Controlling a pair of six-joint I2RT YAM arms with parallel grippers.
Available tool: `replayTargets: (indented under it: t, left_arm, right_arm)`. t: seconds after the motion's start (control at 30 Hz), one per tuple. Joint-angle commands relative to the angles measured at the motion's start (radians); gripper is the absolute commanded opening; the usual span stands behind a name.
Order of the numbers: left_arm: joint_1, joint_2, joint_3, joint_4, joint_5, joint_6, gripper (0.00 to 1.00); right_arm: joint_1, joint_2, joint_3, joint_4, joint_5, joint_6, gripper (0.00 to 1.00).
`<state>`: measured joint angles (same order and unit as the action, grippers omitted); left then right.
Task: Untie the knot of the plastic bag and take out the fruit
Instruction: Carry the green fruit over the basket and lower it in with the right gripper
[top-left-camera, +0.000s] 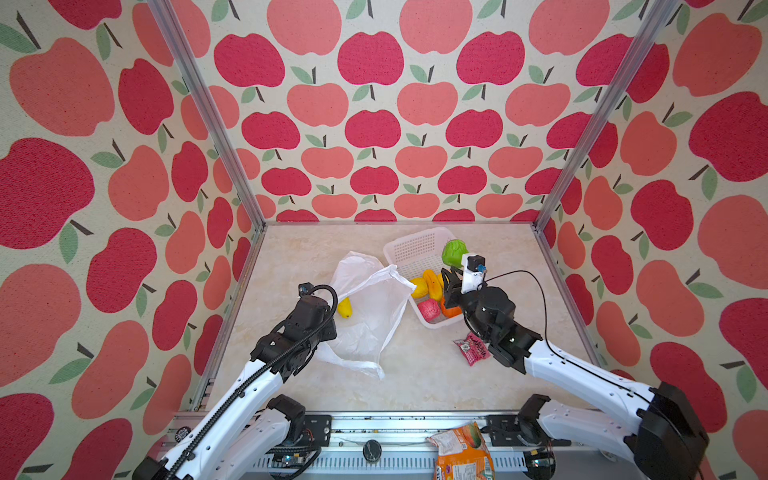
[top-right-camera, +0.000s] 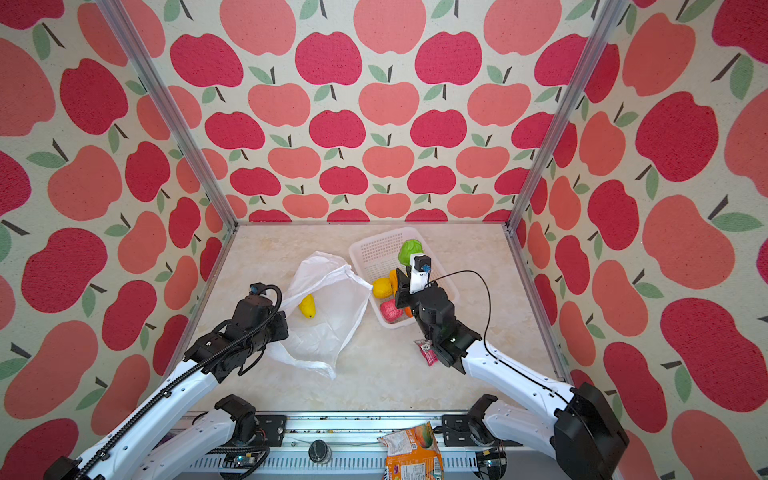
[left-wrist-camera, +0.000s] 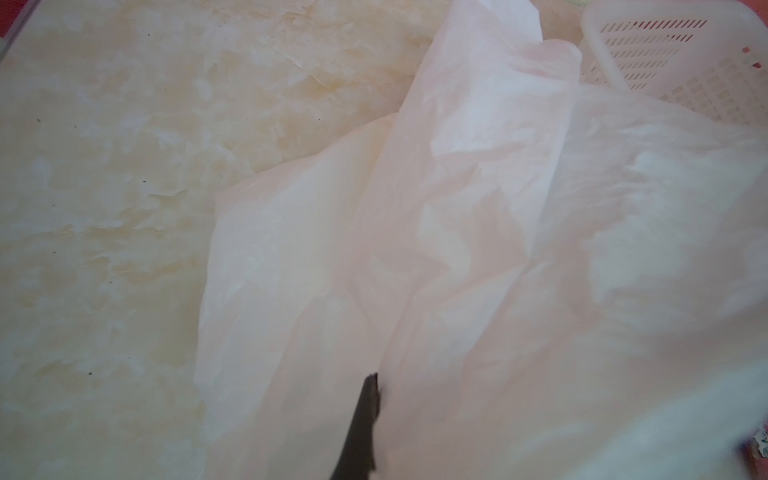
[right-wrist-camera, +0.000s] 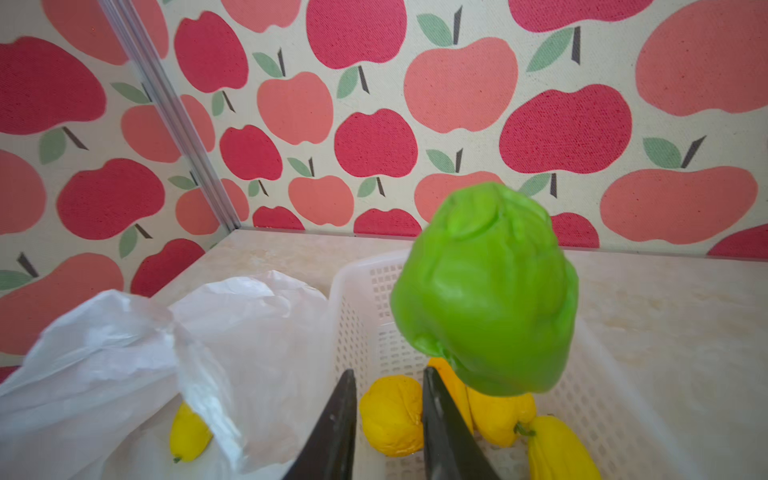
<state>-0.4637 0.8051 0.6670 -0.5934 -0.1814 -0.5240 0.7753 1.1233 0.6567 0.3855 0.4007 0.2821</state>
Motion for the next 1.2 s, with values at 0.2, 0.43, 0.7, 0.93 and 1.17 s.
replayTargets:
  t: [0.2, 0.43, 0.7, 0.93, 1.17]
  left_arm:
    - [0.008, -0.015, -0.006, -0.021, 0.024, 0.024, 0.00]
    - [0.010, -0.034, -0.007, -0.028, 0.026, 0.027, 0.00]
    - [0.011, -0.025, -0.007, -0.021, 0.035, 0.029, 0.00]
    - [0.013, -0.019, -0.007, -0.017, 0.050, 0.029, 0.00]
    - [0.013, -0.036, -0.009, -0.017, 0.063, 0.027, 0.00]
  right_arm:
    - [-0.197, 0.436, 0.342, -0.377, -0.298, 0.087, 0.20]
    - [-0.214, 0.589, 0.472, -0.456, -0.240, 0.069, 0.22]
    - [-0.210, 0.529, 0.408, -0.458, -0.132, 0.084, 0.29]
    - [-0.210, 0.449, 0.321, -0.433, -0.101, 0.075, 0.53]
    - [-0.216, 0.568, 0.367, -0.436, -0.094, 0.069, 0.54]
